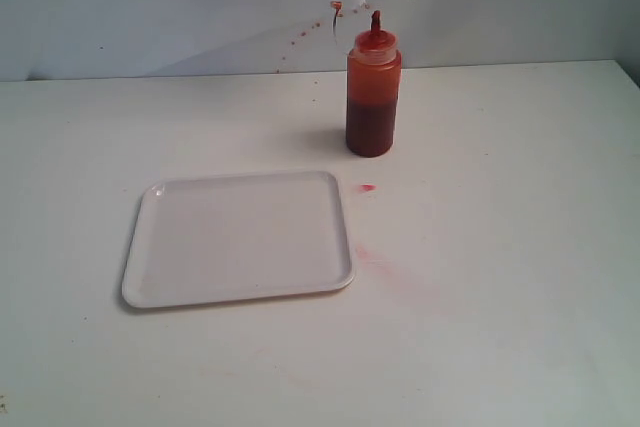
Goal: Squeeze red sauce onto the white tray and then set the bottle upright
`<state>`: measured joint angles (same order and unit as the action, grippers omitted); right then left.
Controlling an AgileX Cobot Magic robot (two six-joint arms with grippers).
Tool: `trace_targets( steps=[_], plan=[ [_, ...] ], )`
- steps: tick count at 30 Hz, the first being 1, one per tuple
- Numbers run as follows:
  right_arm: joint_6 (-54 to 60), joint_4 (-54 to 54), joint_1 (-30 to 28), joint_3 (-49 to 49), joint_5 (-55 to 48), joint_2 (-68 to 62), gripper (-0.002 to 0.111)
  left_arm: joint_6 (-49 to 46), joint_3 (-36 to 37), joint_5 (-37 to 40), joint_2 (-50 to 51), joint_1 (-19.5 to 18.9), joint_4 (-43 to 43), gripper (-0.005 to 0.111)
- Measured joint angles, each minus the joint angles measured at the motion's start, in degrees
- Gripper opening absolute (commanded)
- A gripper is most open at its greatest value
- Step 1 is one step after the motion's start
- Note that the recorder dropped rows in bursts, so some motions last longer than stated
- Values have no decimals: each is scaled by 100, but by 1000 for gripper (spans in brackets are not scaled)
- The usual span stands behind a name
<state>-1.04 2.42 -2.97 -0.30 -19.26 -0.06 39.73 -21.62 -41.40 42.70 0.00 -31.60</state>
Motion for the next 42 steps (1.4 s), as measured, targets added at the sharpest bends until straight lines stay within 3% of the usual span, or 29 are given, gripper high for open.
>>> trace_targets(
  steps=[7, 13, 19, 24, 28, 32, 34, 35, 36, 37, 40, 42],
  plan=[
    [0, 0, 0, 0, 0, 0, 0, 281, -76, -1478, 3121, 7, -1481, 0],
    [0, 0, 0, 0, 0, 0, 0, -43, -105, -2536, 4914, 0, -2072, 0],
    [0, 0, 0, 0, 0, 0, 0, -626, -444, -2708, 5821, 7, -2277, 0],
    [0, 0, 0, 0, 0, 0, 0, -649, -1367, -2741, 6245, 78, -2685, 0],
    [0, 0, 0, 0, 0, 0, 0, -661, -2162, -2741, 6545, 425, -2697, 4],
    [0, 0, 0, 0, 0, 0, 0, -661, -3026, -2312, 6952, 1030, -2672, 20],
    [0, 0, 0, 0, 0, 0, 0, -661, -3559, -1621, 7264, 1351, -2387, 44],
    [0, 0, 0, 0, 0, 0, 0, -661, -3691, -1473, 7375, 1423, -2223, 66],
    [0, 0, 0, 0, 0, 0, 0, -661, -3887, -1338, 7567, 1531, -1887, 79],
    [0, 0, 0, 0, 0, 0, 0, -628, -3973, -1315, 7672, 1589, -1674, 102],
    [0, 0, 0, 0, 0, 0, 0, -470, -4298, -1295, 8214, 1838, -681, 105],
    [0, 0, 0, 0, 0, 0, 0, -456, -4401, -1578, 8474, 1864, -499, 105]
  ],
)
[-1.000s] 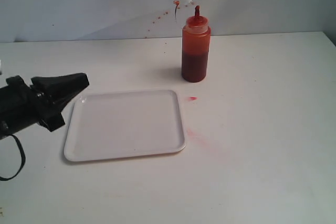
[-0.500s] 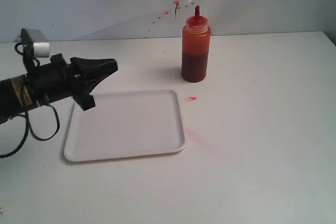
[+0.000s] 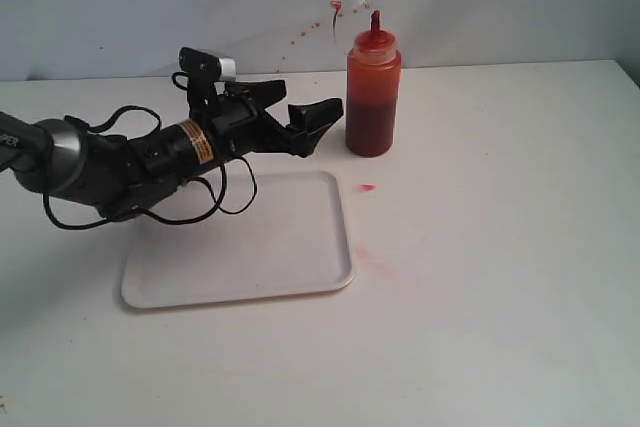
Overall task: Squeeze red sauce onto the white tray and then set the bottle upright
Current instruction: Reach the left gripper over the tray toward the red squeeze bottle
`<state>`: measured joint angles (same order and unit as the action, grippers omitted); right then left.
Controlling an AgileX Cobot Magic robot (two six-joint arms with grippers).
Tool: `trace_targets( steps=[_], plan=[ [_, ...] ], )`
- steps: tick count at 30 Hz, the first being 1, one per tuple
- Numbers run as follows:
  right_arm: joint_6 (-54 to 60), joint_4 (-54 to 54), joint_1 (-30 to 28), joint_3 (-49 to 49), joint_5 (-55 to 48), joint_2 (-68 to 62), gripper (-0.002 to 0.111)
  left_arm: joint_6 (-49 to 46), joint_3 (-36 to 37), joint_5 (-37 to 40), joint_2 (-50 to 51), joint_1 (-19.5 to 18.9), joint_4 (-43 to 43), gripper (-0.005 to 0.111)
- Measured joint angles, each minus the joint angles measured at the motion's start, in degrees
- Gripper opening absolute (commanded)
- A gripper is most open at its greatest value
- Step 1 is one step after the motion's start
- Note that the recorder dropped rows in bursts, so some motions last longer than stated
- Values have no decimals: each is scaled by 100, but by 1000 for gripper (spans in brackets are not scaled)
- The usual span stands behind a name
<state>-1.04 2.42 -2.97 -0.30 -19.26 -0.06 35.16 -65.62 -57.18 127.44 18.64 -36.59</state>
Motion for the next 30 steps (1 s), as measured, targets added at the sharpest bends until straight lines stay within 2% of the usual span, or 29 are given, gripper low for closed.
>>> trace_targets(
  steps=[3, 12, 16, 21, 24, 27, 30],
  plan=[
    [0, 0, 0, 0, 0, 0, 0, 11, -45, -383, 185, 0, 162, 105],
    [0, 0, 0, 0, 0, 0, 0, -498, -225, -263, 884, 0, 131, 105],
    [0, 0, 0, 0, 0, 0, 0, -517, -697, -250, 1198, 54, 108, 105],
    [0, 0, 0, 0, 0, 0, 0, -534, -1405, -128, 1544, 367, 108, 105],
    [0, 0, 0, 0, 0, 0, 0, -532, -1902, 171, 1775, 575, 74, 105],
    [0, 0, 0, 0, 0, 0, 0, -546, -2777, 804, 2244, 789, 74, 104],
    [0, 0, 0, 0, 0, 0, 0, -572, -3029, 911, 2466, 831, 466, 104]
  ],
)
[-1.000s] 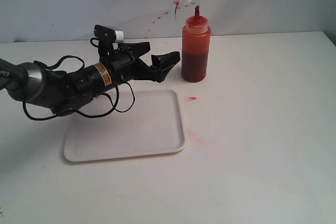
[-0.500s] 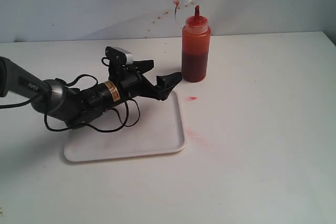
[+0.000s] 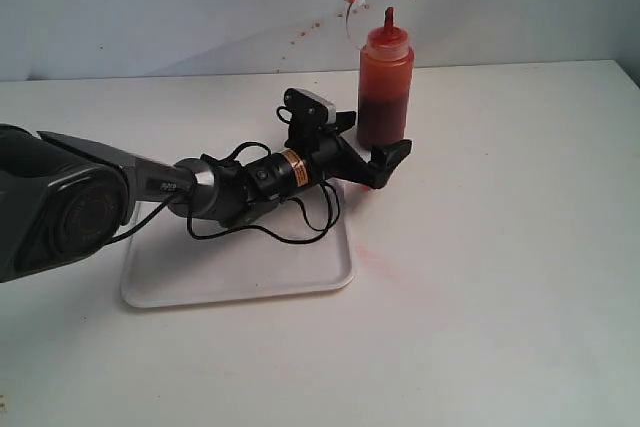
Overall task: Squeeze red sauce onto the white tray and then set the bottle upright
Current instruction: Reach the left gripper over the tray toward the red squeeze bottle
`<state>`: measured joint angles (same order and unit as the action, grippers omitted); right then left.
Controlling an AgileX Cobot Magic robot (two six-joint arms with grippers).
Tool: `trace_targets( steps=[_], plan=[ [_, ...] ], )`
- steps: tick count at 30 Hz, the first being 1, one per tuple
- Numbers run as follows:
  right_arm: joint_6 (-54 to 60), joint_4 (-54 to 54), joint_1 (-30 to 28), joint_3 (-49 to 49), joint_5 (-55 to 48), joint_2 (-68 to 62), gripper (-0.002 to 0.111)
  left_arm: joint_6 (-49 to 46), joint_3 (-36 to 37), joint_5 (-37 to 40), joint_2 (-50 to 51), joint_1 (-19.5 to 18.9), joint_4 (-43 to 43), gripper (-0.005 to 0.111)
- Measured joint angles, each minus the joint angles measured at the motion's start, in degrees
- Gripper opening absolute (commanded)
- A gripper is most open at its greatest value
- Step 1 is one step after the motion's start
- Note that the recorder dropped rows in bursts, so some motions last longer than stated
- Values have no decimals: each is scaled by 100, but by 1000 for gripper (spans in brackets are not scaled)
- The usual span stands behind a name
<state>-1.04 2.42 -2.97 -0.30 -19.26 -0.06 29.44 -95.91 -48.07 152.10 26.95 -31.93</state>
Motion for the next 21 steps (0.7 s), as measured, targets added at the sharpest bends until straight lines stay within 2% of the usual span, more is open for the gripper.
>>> trace_targets(
  steps=[8, 21],
  plan=[
    [0, 0, 0, 0, 0, 0, 0, 0, -518, 795, 140, 9, 531, 104],
    [0, 0, 0, 0, 0, 0, 0, -224, -543, 1065, 140, 68, 627, 104]
  ],
)
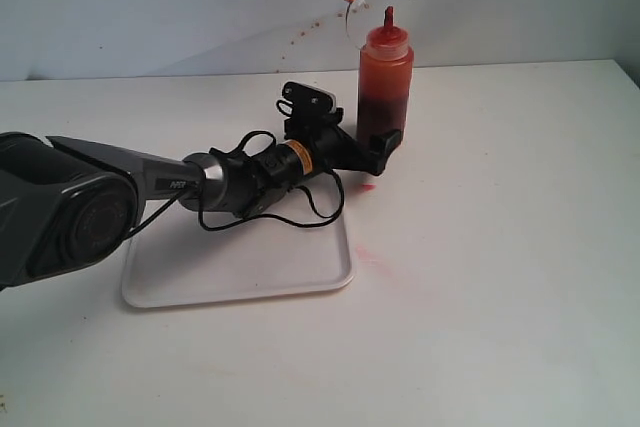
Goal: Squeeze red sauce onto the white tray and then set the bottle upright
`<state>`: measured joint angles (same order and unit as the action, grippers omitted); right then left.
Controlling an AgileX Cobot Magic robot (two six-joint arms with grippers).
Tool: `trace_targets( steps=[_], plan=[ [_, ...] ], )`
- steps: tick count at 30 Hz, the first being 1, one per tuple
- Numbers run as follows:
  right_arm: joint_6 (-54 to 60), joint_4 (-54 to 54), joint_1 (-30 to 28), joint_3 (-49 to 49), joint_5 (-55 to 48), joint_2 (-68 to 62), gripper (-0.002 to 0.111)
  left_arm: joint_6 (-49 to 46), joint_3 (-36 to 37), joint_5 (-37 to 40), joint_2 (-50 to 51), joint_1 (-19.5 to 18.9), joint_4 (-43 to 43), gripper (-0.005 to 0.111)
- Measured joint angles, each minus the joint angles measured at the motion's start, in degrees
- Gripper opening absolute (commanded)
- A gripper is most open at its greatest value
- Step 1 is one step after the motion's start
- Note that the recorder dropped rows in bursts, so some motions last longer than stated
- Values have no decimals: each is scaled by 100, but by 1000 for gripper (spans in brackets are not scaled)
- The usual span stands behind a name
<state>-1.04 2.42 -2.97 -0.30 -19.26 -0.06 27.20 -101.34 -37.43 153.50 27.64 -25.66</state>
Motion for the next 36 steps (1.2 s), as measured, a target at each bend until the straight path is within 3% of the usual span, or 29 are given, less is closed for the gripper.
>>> trace_targets(
  steps=[16, 25, 36],
  plan=[
    [0, 0, 0, 0, 0, 0, 0, -33, 0, -192, 0, -6, 193, 105],
    [0, 0, 0, 0, 0, 0, 0, -67, -211, 691, -13, 3, -231, 105],
    [0, 0, 0, 0, 0, 0, 0, 570, -211, 979, -161, 3, -915, 105]
  ],
)
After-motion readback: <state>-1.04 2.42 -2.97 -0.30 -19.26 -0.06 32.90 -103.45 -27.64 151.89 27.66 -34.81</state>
